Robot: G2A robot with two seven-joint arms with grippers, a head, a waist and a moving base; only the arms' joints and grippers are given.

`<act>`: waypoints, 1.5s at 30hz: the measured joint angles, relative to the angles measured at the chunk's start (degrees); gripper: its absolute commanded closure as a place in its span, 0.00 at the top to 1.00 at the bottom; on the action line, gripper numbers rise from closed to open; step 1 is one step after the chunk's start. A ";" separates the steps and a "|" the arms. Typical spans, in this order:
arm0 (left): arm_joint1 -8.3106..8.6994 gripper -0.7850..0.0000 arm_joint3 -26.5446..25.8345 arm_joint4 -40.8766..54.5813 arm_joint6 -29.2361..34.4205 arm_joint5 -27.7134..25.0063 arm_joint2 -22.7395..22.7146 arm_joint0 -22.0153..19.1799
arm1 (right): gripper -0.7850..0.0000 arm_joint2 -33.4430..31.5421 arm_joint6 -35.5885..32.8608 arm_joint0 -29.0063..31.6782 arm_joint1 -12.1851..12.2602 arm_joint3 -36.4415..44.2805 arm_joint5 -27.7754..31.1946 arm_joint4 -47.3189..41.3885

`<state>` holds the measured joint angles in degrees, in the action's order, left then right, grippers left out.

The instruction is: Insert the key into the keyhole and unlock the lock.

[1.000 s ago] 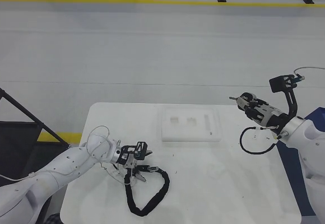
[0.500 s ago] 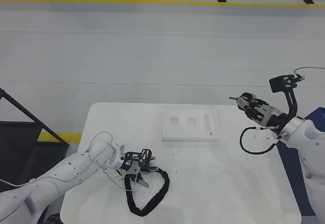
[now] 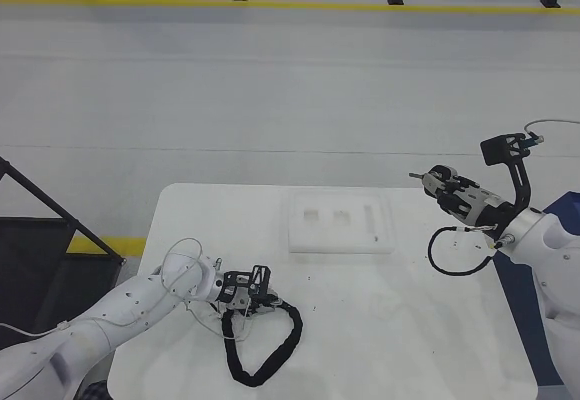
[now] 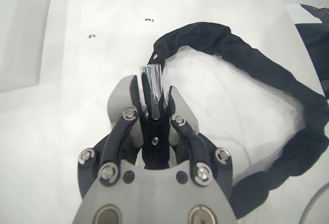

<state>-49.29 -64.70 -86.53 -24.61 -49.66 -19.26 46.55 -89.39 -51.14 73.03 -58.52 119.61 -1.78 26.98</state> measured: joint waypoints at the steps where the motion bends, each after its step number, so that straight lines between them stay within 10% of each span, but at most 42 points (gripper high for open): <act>1: 0.03 0.00 -0.07 -0.21 -0.54 0.55 -0.34 0.11 | 0.00 0.00 0.00 0.00 0.00 0.00 0.00 0.00; 21: 3.00 0.00 -10.06 3.82 -6.68 -2.72 -9.42 1.36 | 0.00 0.00 0.00 0.00 0.00 0.00 0.00 0.00; 45: -2.88 0.00 -17.11 13.41 -4.05 -4.77 -13.02 -6.55 | 0.00 5.82 -13.16 -1.67 0.31 6.22 -8.37 -8.58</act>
<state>-52.17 -81.81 -73.12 -28.66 -54.43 -32.28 40.00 -83.57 -64.31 71.35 -58.21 125.84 -10.15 18.40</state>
